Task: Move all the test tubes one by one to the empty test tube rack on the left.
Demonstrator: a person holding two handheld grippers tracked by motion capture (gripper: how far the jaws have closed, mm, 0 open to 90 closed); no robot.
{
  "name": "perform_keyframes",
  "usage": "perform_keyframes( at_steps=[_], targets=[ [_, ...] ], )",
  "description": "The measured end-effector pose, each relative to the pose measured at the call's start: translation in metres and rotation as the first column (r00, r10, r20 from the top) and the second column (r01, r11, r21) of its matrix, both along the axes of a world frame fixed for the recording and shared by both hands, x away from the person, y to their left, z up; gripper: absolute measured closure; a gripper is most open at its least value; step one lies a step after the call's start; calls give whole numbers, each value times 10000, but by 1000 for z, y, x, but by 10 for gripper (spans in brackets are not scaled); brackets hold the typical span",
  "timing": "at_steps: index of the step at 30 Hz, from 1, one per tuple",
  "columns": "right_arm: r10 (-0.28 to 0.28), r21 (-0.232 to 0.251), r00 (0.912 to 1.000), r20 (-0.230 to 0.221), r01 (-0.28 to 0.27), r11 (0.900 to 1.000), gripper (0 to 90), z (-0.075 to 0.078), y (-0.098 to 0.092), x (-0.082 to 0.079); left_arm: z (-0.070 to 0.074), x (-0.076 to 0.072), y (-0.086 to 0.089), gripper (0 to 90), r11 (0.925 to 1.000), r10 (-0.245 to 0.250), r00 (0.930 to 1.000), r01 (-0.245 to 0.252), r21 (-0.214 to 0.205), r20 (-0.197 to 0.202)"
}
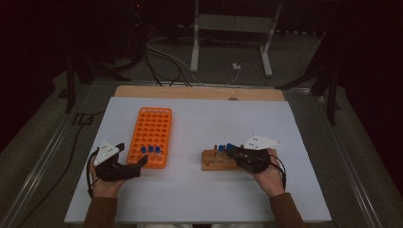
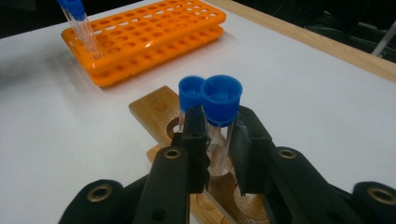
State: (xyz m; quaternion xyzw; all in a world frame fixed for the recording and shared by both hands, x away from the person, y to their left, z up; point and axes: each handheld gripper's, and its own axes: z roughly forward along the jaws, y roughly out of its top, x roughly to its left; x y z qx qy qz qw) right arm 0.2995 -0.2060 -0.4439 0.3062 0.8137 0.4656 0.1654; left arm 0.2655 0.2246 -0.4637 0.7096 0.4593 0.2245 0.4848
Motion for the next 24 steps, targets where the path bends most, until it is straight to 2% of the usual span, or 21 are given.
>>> perform_keyframes(
  at_steps=[9, 12, 15, 24],
  targets=[
    [-66, 246, 10000, -21, 66, 9997, 765, 14, -1, 0, 2, 0, -1, 11, 10000, -24, 10000, 24, -87, -42],
    [-84, 311, 10000, 50, 83, 9995, 765, 20, -3, -1, 2, 2, -1, 11, 9997, -36, 9999, 33, -262, -116],
    [-97, 527, 9999, 80, 93, 9986, 765, 27, -5, -1, 4, 3, -1, 11, 9998, -51, 9999, 48, -215, -137],
    [-128, 646, 9994, 334, 106, 9979, 765, 46, -9, -3, 11, 3, -11, 11, 9992, -365, 9992, 363, -188, -131]
  ],
)
